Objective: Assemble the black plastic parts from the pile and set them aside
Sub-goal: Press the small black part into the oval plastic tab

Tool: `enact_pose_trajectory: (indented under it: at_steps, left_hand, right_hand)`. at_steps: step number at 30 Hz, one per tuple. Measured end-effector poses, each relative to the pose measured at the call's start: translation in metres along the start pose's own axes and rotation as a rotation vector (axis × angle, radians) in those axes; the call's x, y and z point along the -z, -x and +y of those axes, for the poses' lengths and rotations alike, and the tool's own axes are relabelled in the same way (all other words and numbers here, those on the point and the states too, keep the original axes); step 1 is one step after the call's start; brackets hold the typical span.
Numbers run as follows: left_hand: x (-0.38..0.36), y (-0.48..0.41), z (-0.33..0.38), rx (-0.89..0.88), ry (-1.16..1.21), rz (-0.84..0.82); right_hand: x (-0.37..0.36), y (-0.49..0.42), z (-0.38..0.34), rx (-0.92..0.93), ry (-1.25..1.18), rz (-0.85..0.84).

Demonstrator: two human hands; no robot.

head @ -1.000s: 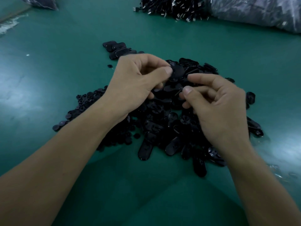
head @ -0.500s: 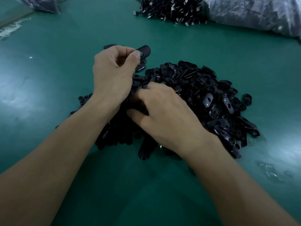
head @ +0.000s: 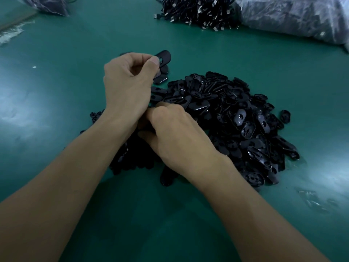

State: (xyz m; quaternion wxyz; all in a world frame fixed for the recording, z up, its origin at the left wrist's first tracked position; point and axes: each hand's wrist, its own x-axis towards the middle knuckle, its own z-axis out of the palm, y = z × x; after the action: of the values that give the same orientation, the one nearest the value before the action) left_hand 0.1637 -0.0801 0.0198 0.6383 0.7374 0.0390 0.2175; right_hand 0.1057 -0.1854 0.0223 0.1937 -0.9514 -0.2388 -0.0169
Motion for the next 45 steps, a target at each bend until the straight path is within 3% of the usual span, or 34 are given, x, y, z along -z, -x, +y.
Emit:
enact_pose_trajectory:
  at_steps: [7,12,17,21,25,28,34,45]
  left_hand:
    - [0.001,0.002,0.001,-0.021,0.009,0.016]
    - [-0.001,0.003,0.000,-0.025,0.000,-0.001]
    - [-0.007,0.015,0.000,-0.090,-0.125,-0.199]
    - [-0.013,0.026,0.003,-0.132,-0.114,-0.357]
    - [-0.015,0.029,0.003,-0.060,-0.034,-0.458]
    - [-0.015,0.029,0.004,-0.027,0.041,-0.517]
    - [-0.013,0.032,0.008,0.030,0.172,-0.625]
    - [-0.012,0.033,0.010,-0.001,0.183,-0.646]
  right_hand:
    - [0.001,-0.001,0.007,0.030,-0.112,0.082]
    - [0.015,0.007,0.024,-0.057,-0.272,0.206]
    - [0.030,0.022,0.059,-0.120,-0.405,0.440]
    - [0.031,0.034,0.079,-0.200,-0.765,0.555]
    - [0.034,0.041,0.085,-0.203,-1.072,0.520]
    - [0.035,0.042,0.086,-0.210,-1.169,0.453]
    - [0.034,0.042,0.083,-0.241,-1.194,0.438]
    - [0.036,0.045,0.083,-0.235,-1.175,0.450]
